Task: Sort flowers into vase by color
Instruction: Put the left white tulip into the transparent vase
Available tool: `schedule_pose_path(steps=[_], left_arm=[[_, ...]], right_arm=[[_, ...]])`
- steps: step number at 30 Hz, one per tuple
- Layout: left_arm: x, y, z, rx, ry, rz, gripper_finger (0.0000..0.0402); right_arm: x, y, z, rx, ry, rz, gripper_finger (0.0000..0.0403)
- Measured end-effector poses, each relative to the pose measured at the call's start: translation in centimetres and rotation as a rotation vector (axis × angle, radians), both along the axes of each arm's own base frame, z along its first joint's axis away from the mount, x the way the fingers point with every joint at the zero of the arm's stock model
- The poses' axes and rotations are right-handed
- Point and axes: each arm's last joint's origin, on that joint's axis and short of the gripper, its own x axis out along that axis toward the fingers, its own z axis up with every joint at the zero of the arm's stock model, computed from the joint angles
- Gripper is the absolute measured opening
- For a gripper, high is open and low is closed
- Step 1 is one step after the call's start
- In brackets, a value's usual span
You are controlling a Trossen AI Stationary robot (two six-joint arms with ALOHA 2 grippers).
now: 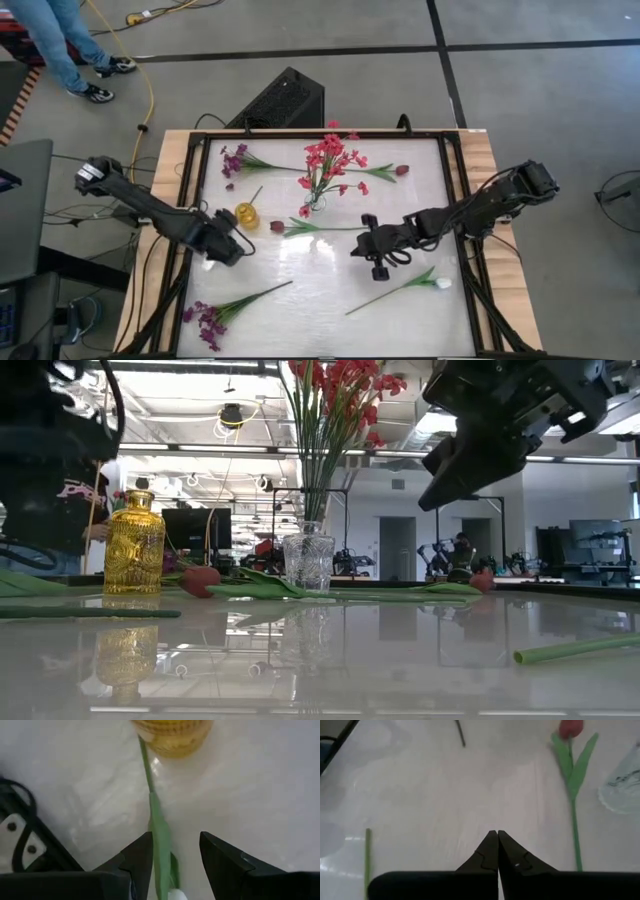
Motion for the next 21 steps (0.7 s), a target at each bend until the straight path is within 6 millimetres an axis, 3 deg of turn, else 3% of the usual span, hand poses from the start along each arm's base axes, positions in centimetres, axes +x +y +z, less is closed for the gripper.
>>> schedule_pose_path(steps=[8,21], left_arm=[[-0.5,1.5,-3.0,-0.003,0.026,0.000,0.0151],[-1.6,2.1,-6.2,0.002,-0.008,-0.011,0.0151]], right_arm=[[0.0,0.1,0.0,0.005,0.002,0.001,0.0028],[0.2,-0.9,0.0,0.023,0.005,-0.021,0.0028]])
